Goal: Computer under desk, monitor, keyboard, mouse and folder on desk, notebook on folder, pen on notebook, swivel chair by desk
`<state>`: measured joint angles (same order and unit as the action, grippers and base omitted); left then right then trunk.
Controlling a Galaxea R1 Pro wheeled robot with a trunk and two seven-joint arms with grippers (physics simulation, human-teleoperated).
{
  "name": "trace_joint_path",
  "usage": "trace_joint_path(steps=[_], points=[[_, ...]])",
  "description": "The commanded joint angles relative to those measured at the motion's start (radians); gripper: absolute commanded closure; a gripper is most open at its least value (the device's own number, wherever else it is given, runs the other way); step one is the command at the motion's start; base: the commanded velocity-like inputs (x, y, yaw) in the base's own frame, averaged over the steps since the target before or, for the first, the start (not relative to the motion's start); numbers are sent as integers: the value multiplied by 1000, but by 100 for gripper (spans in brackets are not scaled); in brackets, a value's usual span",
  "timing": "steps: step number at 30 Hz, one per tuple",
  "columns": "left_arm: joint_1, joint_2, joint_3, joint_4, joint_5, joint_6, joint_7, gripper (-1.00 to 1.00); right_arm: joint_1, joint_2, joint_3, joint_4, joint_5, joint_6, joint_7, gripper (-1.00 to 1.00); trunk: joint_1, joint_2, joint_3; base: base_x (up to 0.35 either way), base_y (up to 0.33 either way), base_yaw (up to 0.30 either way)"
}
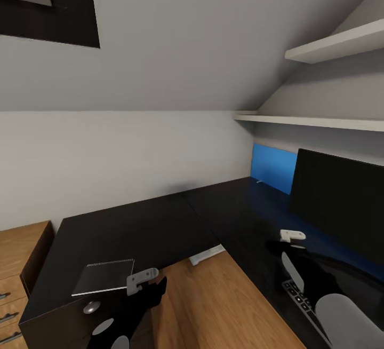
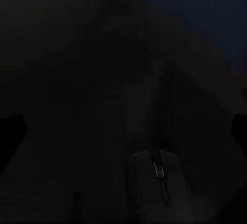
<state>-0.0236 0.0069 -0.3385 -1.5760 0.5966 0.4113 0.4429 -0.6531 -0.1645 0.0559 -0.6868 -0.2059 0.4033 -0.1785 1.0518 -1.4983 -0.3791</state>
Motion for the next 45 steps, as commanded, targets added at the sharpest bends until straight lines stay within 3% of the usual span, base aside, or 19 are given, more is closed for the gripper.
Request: trace_joint_path(steps=[1, 6, 10, 16, 17, 21, 29, 34, 41, 45], points=[[-1, 1, -2, -2, 9, 1, 10, -100, 0, 2, 6, -8, -10, 12, -9, -100, 0, -1, -1, 0, 0, 0], [-1, 1, -2, -1, 8, 1, 10, -100, 1, 11, 6, -53, -13, 73, -9, -100, 0, -1, -1, 0, 0, 0], [-1, 1, -2, -1, 8, 1, 10, -100, 7, 39, 4, -99, -34, 113, -12, -100, 0, -1, 2, 0, 0, 48], [-1, 1, -2, -1, 8, 1, 10, -100, 53, 51, 5, -170, -42, 123, -13, -100, 0, -1, 8, 0, 0, 158], [-1, 1, -2, -1, 8, 1, 10, -100, 94, 53, 6, -235, -41, 131, -13, -100, 0, -1, 9, 0, 0, 240], [-1, 1, -2, 3, 6, 0, 10, -100, 131, 59, 9, -285, -41, 140, -14, -100, 0, -1, 9, 0, 0, 251], [-1, 0, -2, 42, 3, -4, 9, -100, 138, 65, 11, -292, -42, 140, -19, -100, 0, -1, 9, 0, 0, 263], [0, 0, -26, 83, 1, -7, 9, -100, 141, 101, 9, -294, -34, 139, -32, -100, 0, -1, 9, 0, 0, 271], [40, 12, -37, 129, -2, -14, 12, -100, 158, 128, 17, -295, -33, 134, -56, -100, 0, -1, 9, 0, 0, 273], [64, 15, -46, 177, -4, -61, 10, -100, 166, 154, 31, -295, -33, 133, -72, -100, 0, -1, 9, 0, 0, 274]])
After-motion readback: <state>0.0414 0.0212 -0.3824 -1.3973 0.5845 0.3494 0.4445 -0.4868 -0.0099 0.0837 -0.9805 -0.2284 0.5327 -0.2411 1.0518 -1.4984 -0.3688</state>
